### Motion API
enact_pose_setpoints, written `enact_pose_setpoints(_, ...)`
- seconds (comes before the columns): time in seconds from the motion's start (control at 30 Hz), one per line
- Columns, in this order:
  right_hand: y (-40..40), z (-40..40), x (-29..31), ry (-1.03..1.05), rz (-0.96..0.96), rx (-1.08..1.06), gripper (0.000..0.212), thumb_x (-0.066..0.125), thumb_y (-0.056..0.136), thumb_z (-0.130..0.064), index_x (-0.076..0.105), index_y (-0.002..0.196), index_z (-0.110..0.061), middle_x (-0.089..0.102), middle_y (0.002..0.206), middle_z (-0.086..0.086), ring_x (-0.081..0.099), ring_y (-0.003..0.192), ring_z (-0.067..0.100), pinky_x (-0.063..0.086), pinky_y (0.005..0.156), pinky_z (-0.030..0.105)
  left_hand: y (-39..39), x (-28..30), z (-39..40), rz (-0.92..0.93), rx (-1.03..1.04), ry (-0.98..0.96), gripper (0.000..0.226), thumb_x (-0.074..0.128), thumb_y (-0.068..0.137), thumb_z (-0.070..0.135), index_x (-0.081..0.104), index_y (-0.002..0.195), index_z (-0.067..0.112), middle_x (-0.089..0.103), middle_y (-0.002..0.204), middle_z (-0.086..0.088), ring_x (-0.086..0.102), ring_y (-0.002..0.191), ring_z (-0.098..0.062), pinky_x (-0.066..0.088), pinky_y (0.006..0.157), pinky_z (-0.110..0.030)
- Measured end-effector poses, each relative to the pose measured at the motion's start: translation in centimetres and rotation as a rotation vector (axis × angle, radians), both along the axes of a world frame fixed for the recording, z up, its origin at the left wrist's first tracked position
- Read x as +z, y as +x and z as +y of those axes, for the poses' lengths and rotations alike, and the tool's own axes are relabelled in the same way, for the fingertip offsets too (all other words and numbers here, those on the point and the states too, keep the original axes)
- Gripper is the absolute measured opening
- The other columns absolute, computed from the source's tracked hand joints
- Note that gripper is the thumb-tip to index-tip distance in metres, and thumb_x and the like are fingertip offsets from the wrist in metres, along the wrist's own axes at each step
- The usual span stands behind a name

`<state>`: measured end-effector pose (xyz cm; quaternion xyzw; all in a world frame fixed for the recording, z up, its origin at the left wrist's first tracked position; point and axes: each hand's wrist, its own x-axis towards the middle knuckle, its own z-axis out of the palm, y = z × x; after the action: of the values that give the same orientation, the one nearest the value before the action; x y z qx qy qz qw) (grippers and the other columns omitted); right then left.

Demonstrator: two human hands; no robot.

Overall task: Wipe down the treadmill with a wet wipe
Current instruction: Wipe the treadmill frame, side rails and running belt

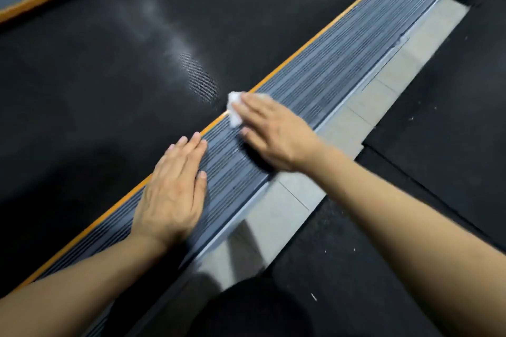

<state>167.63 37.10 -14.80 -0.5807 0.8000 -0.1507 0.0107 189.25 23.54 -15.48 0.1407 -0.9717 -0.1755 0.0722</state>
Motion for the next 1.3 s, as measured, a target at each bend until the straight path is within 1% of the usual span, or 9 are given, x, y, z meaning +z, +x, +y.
enact_pose_setpoints(0.17,2.5,0.3,0.4,0.092,-0.043,0.115,0.056,0.031,0.103,-0.034,0.033,0.154,-0.011,0.031,0.16,0.007,0.027,0.149,0.02,0.019,0.123,0.037,0.4,0.0,0.1,-0.028,0.012,0.021,0.056,0.034,0.104,0.026,0.035,0.156,0.006,0.03,0.165,-0.007,0.023,0.154,-0.022,0.02,0.126,-0.045)
enact_pose_setpoints(0.43,-13.8,2.7,-0.4,0.135,0.059,-0.46,0.06,0.02,0.104,-0.031,0.03,0.15,0.006,0.032,0.156,0.025,0.03,0.144,0.039,0.022,0.119,0.046,0.2,-0.3,0.2,0.013,0.013,0.02,0.054,0.034,0.103,0.025,0.037,0.155,0.008,0.033,0.164,-0.003,0.023,0.154,-0.017,0.021,0.126,-0.043)
enact_pose_setpoints(0.57,-10.7,2.9,-0.6,0.036,0.146,-0.271,0.058,0.031,0.104,-0.031,0.035,0.147,0.009,0.036,0.153,0.026,0.035,0.142,0.039,0.025,0.119,0.048,0.1,-0.8,0.5,0.044,0.015,-0.065,0.054,0.034,0.103,0.024,0.041,0.152,0.003,0.038,0.161,-0.009,0.03,0.152,-0.024,0.023,0.125,-0.044)
enact_pose_setpoints(0.73,1.2,2.8,-0.4,0.063,0.008,0.215,0.062,0.038,0.103,-0.039,0.031,0.153,-0.004,0.031,0.16,0.014,0.024,0.15,0.025,0.016,0.123,0.041,0.0,-0.5,0.4,0.024,0.037,-0.022,0.055,0.034,0.101,0.024,0.042,0.152,0.004,0.038,0.161,-0.008,0.031,0.151,-0.024,0.023,0.125,-0.045)
enact_pose_setpoints(0.8,0.0,3.6,-0.4,0.084,-0.025,0.281,0.058,0.039,0.104,-0.037,0.035,0.152,-0.006,0.033,0.159,0.012,0.026,0.149,0.024,0.018,0.123,0.042,-0.1,-0.4,0.6,0.019,0.038,-0.006,0.055,0.034,0.101,0.024,0.042,0.152,0.006,0.037,0.161,-0.006,0.03,0.152,-0.022,0.022,0.125,-0.044)
enact_pose_setpoints(0.87,-5.2,5.0,-0.6,0.014,-0.055,0.066,0.056,0.034,0.104,-0.043,0.045,0.146,-0.009,0.041,0.154,0.009,0.034,0.145,0.024,0.024,0.121,0.045,-0.1,-0.1,0.7,0.012,0.05,0.026,0.054,0.033,0.102,0.025,0.042,0.152,0.008,0.036,0.162,-0.003,0.027,0.153,-0.018,0.019,0.126,-0.039)
enact_pose_setpoints(1.0,-11.8,8.0,0.1,0.181,0.018,-0.437,0.074,0.014,0.101,-0.059,0.021,0.157,-0.011,0.021,0.164,0.012,0.015,0.152,0.023,0.013,0.124,0.042,0.1,0.0,0.6,0.005,0.056,0.063,0.055,0.031,0.103,0.028,0.04,0.154,0.01,0.034,0.163,0.0,0.023,0.154,-0.014,0.015,0.127,-0.035)
enact_pose_setpoints(1.17,1.0,6.2,-0.3,0.082,0.013,0.005,0.068,0.044,0.103,-0.041,0.023,0.156,-0.005,0.02,0.163,0.013,0.013,0.153,0.023,0.013,0.124,0.046,0.1,-0.3,0.4,-0.012,0.034,0.055,0.056,0.027,0.105,0.033,0.038,0.155,0.011,0.031,0.165,-0.001,0.021,0.155,-0.015,0.02,0.126,-0.043)
enact_pose_setpoints(1.3,4.3,5.8,0.0,0.121,0.0,0.189,0.063,0.042,0.105,-0.037,0.019,0.158,-0.01,0.018,0.165,0.01,0.009,0.154,0.02,0.014,0.124,0.043,0.3,-0.5,0.3,-0.042,0.032,0.021,0.059,0.024,0.105,0.037,0.034,0.157,0.012,0.027,0.166,0.0,0.017,0.155,-0.015,0.015,0.126,-0.039)
